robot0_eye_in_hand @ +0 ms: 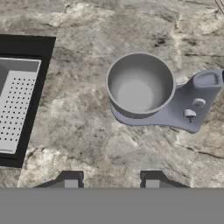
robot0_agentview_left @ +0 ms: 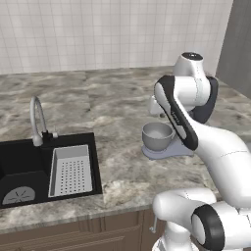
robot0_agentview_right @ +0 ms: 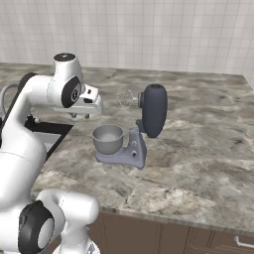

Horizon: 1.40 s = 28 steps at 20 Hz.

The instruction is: Close the stand mixer head.

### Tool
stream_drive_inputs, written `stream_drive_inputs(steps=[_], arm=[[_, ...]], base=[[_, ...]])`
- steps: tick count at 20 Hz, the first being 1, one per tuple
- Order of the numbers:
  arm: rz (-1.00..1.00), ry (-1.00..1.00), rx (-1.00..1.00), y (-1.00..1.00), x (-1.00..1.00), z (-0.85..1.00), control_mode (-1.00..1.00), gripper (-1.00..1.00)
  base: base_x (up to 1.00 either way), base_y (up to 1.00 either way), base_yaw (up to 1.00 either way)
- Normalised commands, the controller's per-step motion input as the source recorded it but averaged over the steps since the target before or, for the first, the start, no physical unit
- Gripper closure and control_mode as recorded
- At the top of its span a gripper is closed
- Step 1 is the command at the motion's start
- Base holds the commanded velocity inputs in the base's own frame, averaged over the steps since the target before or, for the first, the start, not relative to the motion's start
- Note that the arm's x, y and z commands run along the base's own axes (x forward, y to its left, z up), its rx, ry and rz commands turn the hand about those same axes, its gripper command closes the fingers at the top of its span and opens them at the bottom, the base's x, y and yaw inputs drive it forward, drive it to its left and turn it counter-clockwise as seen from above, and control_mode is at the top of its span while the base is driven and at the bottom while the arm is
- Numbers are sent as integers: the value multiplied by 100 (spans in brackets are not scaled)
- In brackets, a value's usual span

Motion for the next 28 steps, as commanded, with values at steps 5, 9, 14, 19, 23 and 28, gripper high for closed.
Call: stream_drive_inputs(steps=[5, 9, 14, 19, 23, 28], arm=[[1, -9, 5, -47, -62, 15, -100, -100], [6, -28, 14, -98, -99, 35, -100, -100], [18, -35, 7, -100, -83, 29, -100, -100], [25, -21, 4, -100, -3, 30, -100, -100], [27, -18, 4, -100, 0, 21, -100, -100], [29, -16, 0, -97, 31, 7, -100, -100]], base=[[0, 0, 0], [0, 0, 0], [0, 0, 0], [0, 0, 0], [0, 0, 0], [0, 0, 0]])
